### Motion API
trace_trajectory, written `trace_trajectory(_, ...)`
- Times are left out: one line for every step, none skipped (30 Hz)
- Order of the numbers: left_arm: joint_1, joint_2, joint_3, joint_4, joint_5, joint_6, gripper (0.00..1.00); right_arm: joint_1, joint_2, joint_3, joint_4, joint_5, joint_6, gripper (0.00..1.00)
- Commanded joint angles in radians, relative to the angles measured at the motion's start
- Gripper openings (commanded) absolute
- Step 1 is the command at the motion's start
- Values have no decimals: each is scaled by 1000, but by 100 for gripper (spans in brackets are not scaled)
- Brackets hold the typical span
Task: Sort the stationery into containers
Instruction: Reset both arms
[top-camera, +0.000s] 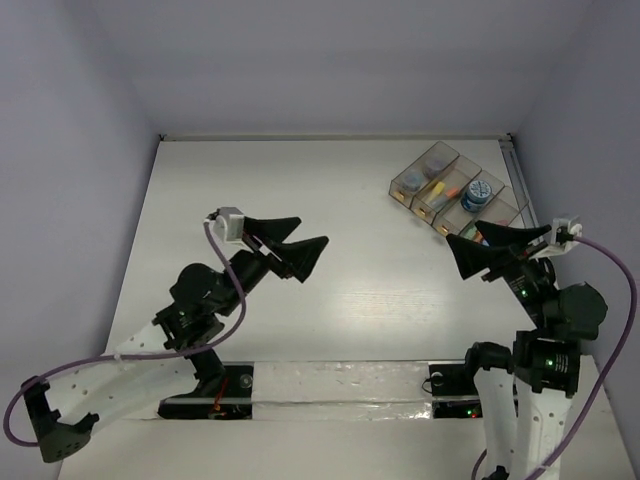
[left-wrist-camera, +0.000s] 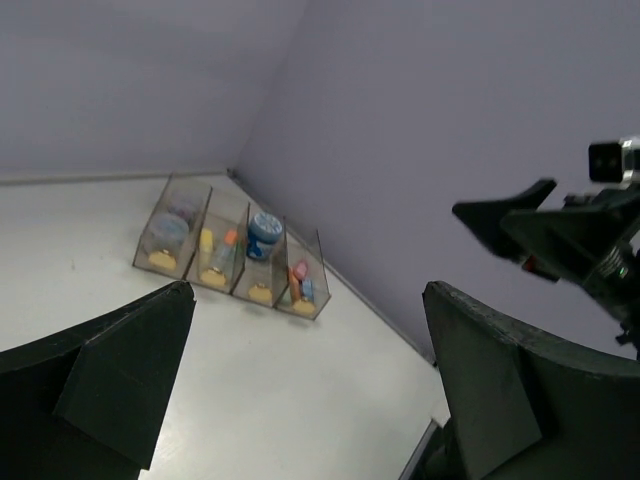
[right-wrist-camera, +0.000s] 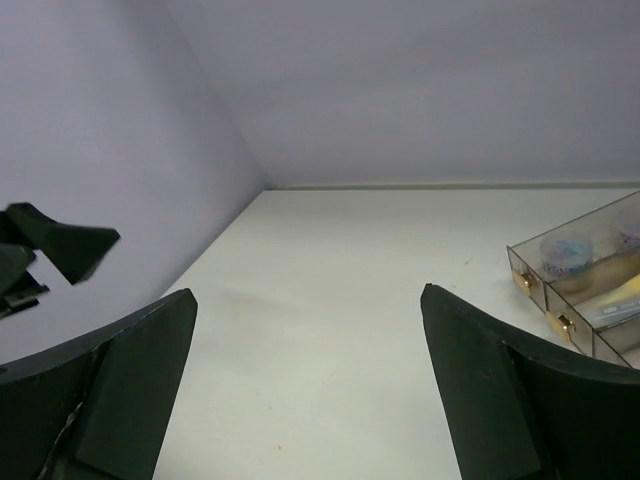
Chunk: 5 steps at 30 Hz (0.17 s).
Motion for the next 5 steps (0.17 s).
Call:
trace_trajectory(-4, -74, 62, -43, -89, 30, 99, 35, -35, 3, -13, 30, -34, 100)
trace_trajectory(-4, -80, 64, -51, -95, 33, 99, 44, -48, -27, -3, 34, -31, 100)
trace_trajectory(-4, -83, 64, -58, -100, 33, 99, 44, -54, -43, 1, 40, -28, 100)
trace_trajectory(-4, -76, 67, -86, -113, 30, 99, 44, -60, -61, 7, 56, -15, 100)
trace_trajectory(-4, -67, 71, -110, -124, 21, 99, 44, -69, -98, 31, 57, -5, 100)
